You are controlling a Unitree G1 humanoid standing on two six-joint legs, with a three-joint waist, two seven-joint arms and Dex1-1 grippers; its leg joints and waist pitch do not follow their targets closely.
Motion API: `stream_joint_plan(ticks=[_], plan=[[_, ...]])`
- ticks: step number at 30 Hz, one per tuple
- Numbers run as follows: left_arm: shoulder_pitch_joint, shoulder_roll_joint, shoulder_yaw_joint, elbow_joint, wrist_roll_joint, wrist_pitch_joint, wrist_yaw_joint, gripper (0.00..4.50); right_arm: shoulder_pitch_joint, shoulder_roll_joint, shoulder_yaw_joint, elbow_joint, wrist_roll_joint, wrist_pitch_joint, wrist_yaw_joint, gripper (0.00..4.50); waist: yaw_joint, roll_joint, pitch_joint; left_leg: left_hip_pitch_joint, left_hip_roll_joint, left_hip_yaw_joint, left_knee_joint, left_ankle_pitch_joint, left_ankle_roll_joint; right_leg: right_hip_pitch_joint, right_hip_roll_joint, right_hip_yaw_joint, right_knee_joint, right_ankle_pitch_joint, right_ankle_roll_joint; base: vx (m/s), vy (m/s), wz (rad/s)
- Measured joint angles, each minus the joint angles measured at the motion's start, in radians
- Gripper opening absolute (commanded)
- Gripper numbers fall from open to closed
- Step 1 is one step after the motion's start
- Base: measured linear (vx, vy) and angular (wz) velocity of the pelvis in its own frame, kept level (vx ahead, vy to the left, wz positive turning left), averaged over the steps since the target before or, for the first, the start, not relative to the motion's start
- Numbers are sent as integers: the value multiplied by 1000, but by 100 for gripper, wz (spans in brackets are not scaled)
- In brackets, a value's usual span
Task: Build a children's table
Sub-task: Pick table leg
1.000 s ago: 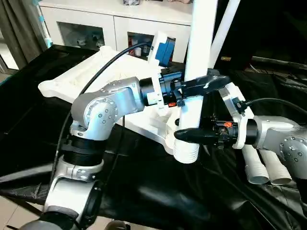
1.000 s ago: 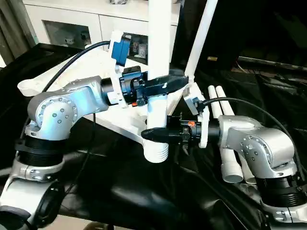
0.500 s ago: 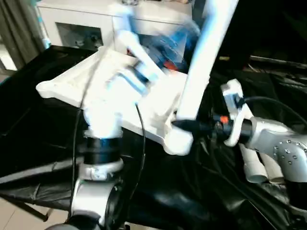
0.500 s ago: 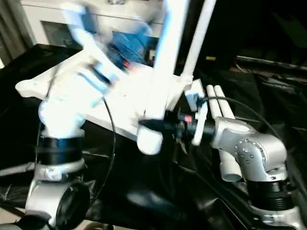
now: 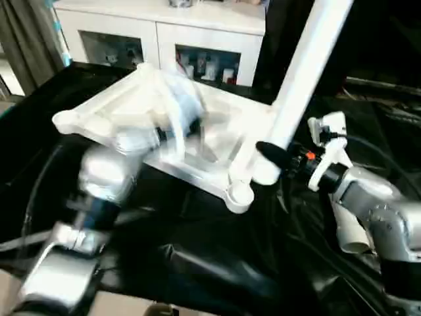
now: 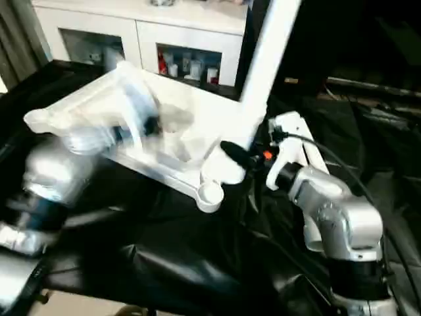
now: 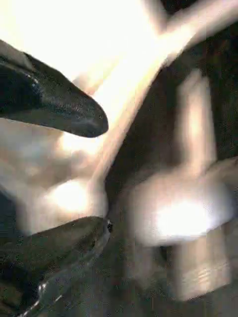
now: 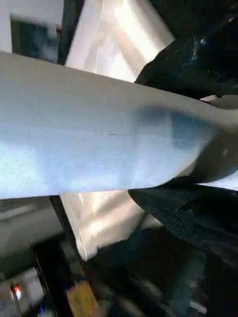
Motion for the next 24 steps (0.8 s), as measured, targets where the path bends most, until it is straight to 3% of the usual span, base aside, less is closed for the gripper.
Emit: stream_joint_plan(ticks=[7,15,24], plan=[[-110,21,-69,205,158,-168,-45,302,34,5,-5,-12,-9,-1,-22,188,-14,6,3,2,0,0,-1,0,0,1,0,0,0,2,-3,0,0,0],[-185,-53,-139,474,279,-306,3,302,60,9,-7,-49,-10,-1,-52,188,-17,13,3,2,0,0,-1,0,0,1,0,0,0,3,-5,0,0,0],[-233,-96,-151,662,343,-393,40,302,73,7,-10,-54,-10,0,-57,188,-16,24,2,2,0,0,-1,0,0,1,0,0,-1,5,-9,0,0,0]])
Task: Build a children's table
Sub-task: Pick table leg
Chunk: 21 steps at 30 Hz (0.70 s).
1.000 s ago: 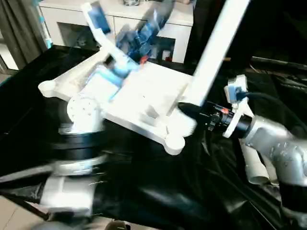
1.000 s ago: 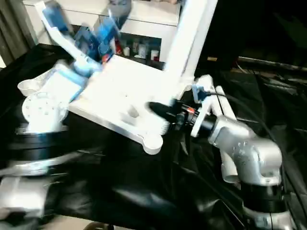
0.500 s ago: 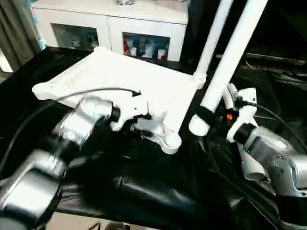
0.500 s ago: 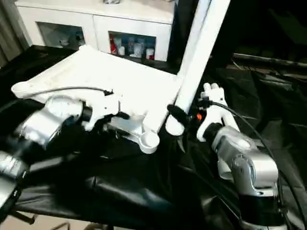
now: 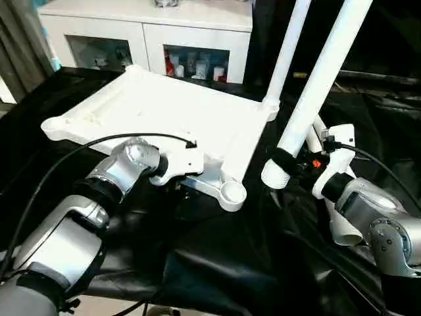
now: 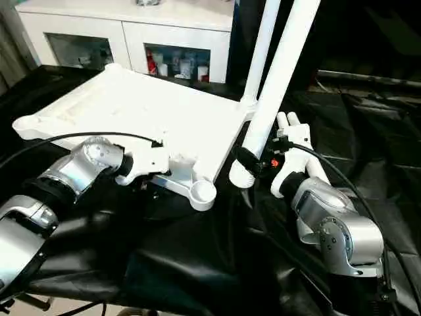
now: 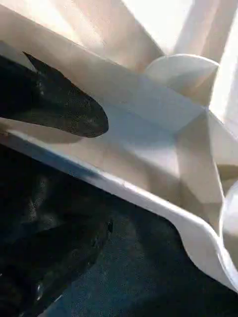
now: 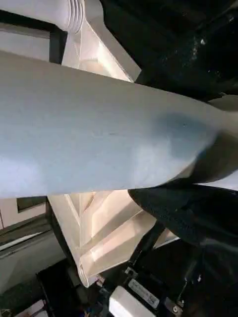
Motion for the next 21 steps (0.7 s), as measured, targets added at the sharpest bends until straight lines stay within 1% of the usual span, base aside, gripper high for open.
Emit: stream_joint_plan(ticks=[2,3,5,7,9,10,14,15,19,20,21], plan=[[-7,-10,6,23,2,-16,27,302,0,0,0,-7,0,0,-1,188,1,2,-1,0,0,0,0,0,0,0,0,0,0,0,0,0,0,0],[-8,-13,8,32,5,-23,36,284,0,0,0,-16,0,0,-3,188,1,2,-1,0,0,0,0,0,0,0,0,0,0,0,0,0,0,0],[-11,-25,11,62,15,-34,59,267,0,1,3,-23,0,0,-4,188,1,2,-1,0,0,0,0,0,0,0,0,0,0,0,0,0,0,0],[-12,-37,15,92,22,-39,67,267,0,4,12,-25,0,0,-3,188,2,2,-1,0,0,0,0,0,0,0,0,0,0,0,1,0,0,0],[-17,-41,28,115,23,-42,68,234,0,6,14,-25,0,0,-3,188,2,2,-1,0,0,0,0,0,0,0,0,0,0,0,1,0,0,0],[-24,-41,29,122,26,-44,66,227,0,6,14,-25,0,0,-2,188,2,2,-1,0,0,0,0,0,0,0,0,0,0,-1,2,0,0,0],[-40,-42,30,151,40,-58,74,218,0,6,20,-25,-1,0,0,188,3,2,-1,0,0,0,0,0,0,0,0,0,0,-1,2,0,0,0],[-41,-42,31,154,42,-60,76,189,0,6,20,-25,-1,0,0,188,4,2,-1,0,0,0,0,0,0,0,0,0,0,-1,2,0,0,0],[-51,-45,39,163,51,-54,42,182,0,6,21,-25,-5,0,0,188,3,2,-1,0,0,0,0,0,0,0,0,0,0,-1,1,0,0,0],[-63,-50,48,172,50,-33,9,170,0,6,22,-25,-7,0,0,188,3,2,-1,0,0,0,0,0,0,0,0,0,0,-1,2,0,0,0],[-71,-52,53,176,48,-12,-27,148,0,6,27,-25,-9,0,1,188,4,3,-2,0,0,0,0,0,0,1,0,0,0,0,1,0,0,0]])
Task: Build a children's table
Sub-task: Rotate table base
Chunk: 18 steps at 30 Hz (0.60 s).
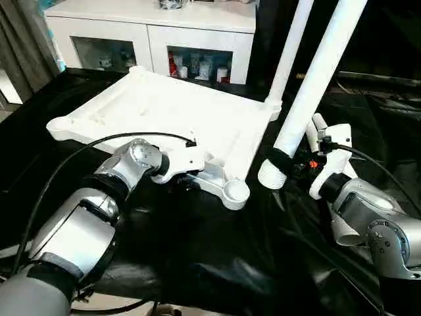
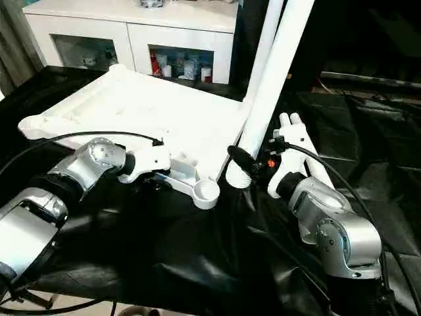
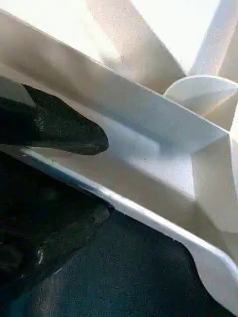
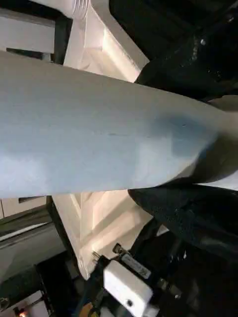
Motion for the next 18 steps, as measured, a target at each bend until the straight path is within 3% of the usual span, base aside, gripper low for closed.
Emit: stream_joint_plan(ticks=[11,15,18], plan=[[0,10,-19,-69,21,107,-239,68,1,0,4,1,-13,-1,2,188,-4,8,-5,2,0,1,-2,0,0,0,0,0,0,-1,-4,0,0,0],[38,17,-18,-138,9,190,-343,40,1,-2,4,9,-20,-8,4,188,-4,10,-6,12,0,2,-5,0,0,8,0,1,0,-3,-4,0,0,0],[64,12,-8,-176,-6,230,-338,22,-1,-4,4,15,-22,-11,5,188,-6,11,-7,20,0,2,-7,0,0,15,0,0,-3,-7,2,0,0,0]])
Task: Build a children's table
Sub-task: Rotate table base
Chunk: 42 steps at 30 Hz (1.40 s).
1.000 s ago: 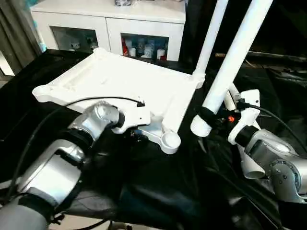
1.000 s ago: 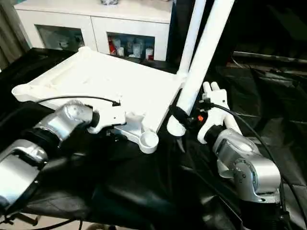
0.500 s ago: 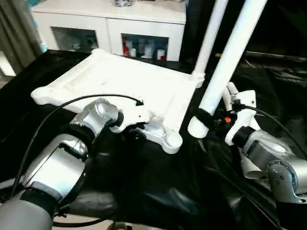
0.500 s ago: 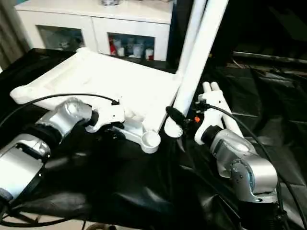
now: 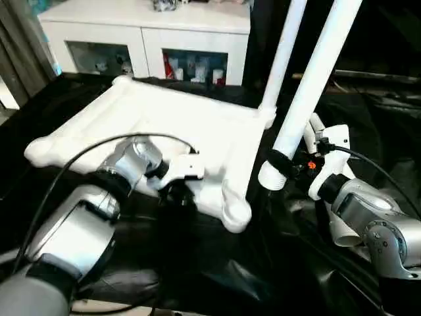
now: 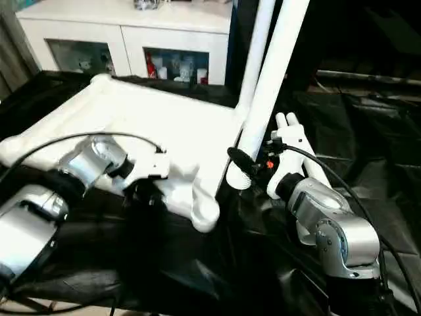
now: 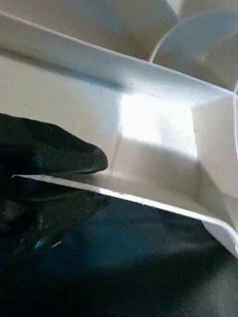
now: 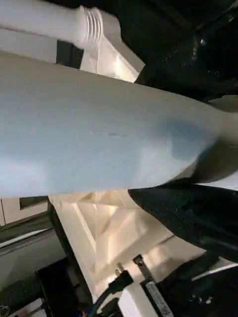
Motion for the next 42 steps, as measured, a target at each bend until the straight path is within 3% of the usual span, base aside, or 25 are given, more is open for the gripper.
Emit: stream_joint_plan(ticks=[4,7,10,13,15,18,24,26,27,34,42], plan=[[9,-57,68,8,-22,94,174,11,-10,2,-1,24,-1,0,-1,188,-6,0,0,5,0,0,0,0,0,5,-1,-1,-4,0,0,0,0,0],[26,-70,147,-10,-50,219,310,10,-18,9,-2,28,-5,-3,-8,188,-28,-1,0,5,-1,-2,0,0,0,3,-3,-6,-6,0,0,-11,7,-9],[59,-64,214,-53,-80,296,401,5,-19,14,-12,49,-13,-4,-34,188,-47,0,0,5,-1,-12,-3,0,-1,3,-13,-29,-19,0,0,-16,22,-25],[142,-65,268,-171,-103,320,475,0,-22,27,-22,81,-46,-22,-68,188,-52,1,-1,10,-2,-11,-5,-2,-2,2,-17,-32,-21,1,-1,2,7,-6],[225,-73,292,-280,-119,291,482,0,-32,31,-22,109,-73,-52,-90,188,-44,1,-1,10,-2,-10,-5,-3,-2,2,-17,-32,-21,5,-4,0,0,0],[296,-77,260,-388,-118,230,469,0,-46,35,-14,116,-90,-101,-88,188,-14,2,-1,9,-1,-5,-9,-3,-2,2,-17,-30,-19,5,-4,0,0,0],[363,-76,228,-493,-111,168,465,0,-46,46,-20,116,-83,-118,-72,188,3,3,-2,6,-1,2,-16,-3,-2,1,-17,-22,-18,5,-3,8,-6,6],[385,-74,228,-529,-110,166,463,0,-45,45,-23,116,-82,-120,-61,188,5,3,-2,5,-1,2,-18,-3,-1,-1,-17,-22,-18,5,-3,0,0,0],[399,-74,228,-552,-109,166,463,29,-44,45,-22,116,-81,-121,-51,188,5,3,-2,5,-1,2,-19,-3,-1,-1,-17,-22,-18,4,-4,0,0,0],[425,-93,235,-614,-155,172,455,80,-43,45,-21,116,-80,-140,-30,188,5,-1,0,2,-1,2,-18,-3,-1,-2,-17,-22,-19,1,1,0,0,0],[425,-66,225,-619,-150,191,453,88,-38,46,-20,116,-78,-140,-20,188,-14,-1,0,3,-1,2,-17,-3,-1,-2,-17,-22,-18,1,1,0,0,0]])
